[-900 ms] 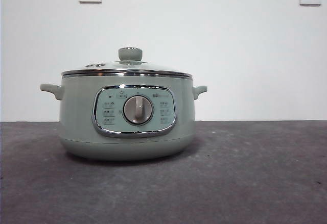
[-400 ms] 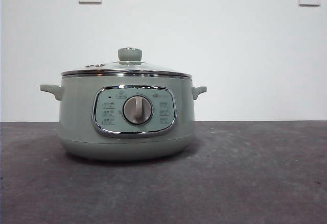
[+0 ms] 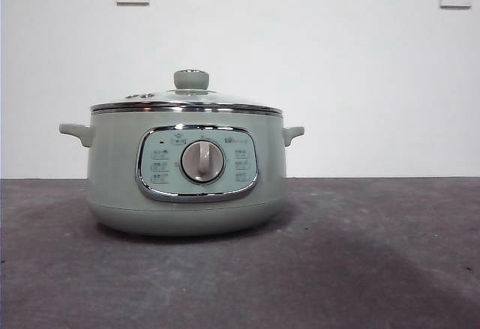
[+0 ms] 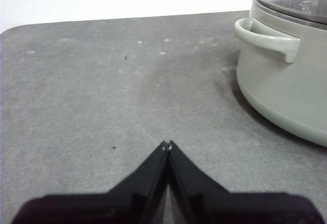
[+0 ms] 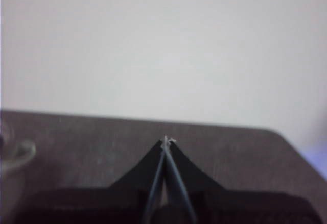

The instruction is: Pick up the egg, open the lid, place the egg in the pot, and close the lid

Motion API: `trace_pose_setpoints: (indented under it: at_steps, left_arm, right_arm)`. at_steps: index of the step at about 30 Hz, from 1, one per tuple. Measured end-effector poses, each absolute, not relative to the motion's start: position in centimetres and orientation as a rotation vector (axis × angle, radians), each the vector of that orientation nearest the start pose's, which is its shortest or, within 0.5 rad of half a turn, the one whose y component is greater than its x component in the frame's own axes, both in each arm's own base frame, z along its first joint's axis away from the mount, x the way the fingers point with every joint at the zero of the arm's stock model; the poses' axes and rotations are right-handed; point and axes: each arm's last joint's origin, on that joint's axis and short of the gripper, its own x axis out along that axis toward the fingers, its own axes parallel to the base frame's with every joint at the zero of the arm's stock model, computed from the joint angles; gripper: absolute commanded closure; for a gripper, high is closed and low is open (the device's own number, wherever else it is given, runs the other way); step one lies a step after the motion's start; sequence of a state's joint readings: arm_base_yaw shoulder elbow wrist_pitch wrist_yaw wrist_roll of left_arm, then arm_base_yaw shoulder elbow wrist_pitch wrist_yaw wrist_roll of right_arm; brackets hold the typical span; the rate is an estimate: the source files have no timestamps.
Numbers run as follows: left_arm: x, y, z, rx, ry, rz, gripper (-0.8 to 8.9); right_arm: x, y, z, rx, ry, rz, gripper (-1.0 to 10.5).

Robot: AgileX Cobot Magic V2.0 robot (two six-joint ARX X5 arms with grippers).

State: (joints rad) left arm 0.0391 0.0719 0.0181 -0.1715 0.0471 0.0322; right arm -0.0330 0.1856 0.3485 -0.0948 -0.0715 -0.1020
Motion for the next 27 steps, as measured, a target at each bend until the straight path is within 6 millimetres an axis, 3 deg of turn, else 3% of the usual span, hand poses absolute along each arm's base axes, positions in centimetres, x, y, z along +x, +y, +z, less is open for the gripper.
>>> trace_pose_setpoints:
  at_steps: [4,9,18,27]
  left_arm:
    - [9.9,0.2,14.8,0.022,0.225,-0.012,8.17]
    - [9.9,0.2,14.8,0.022,0.225,-0.012,8.17]
    - [9.9,0.2,14.8,0.022,0.225,-0.012,8.17]
    - [9.9,0.2,14.8,0.022,0.225,-0.012,8.17]
  right_arm:
    - [9.2,-0.1,21.5,-0.103,-0.015,0.038,9.5]
    - [9.2,-0.1,18.5,-0.101,0.007,0.039,9.5]
    - [9.6,-0.1,15.5,-0.095,0.15,0.034,9.5]
    - [9.5,-0.2,15.3,-0.066,0.172,0.021,9.5]
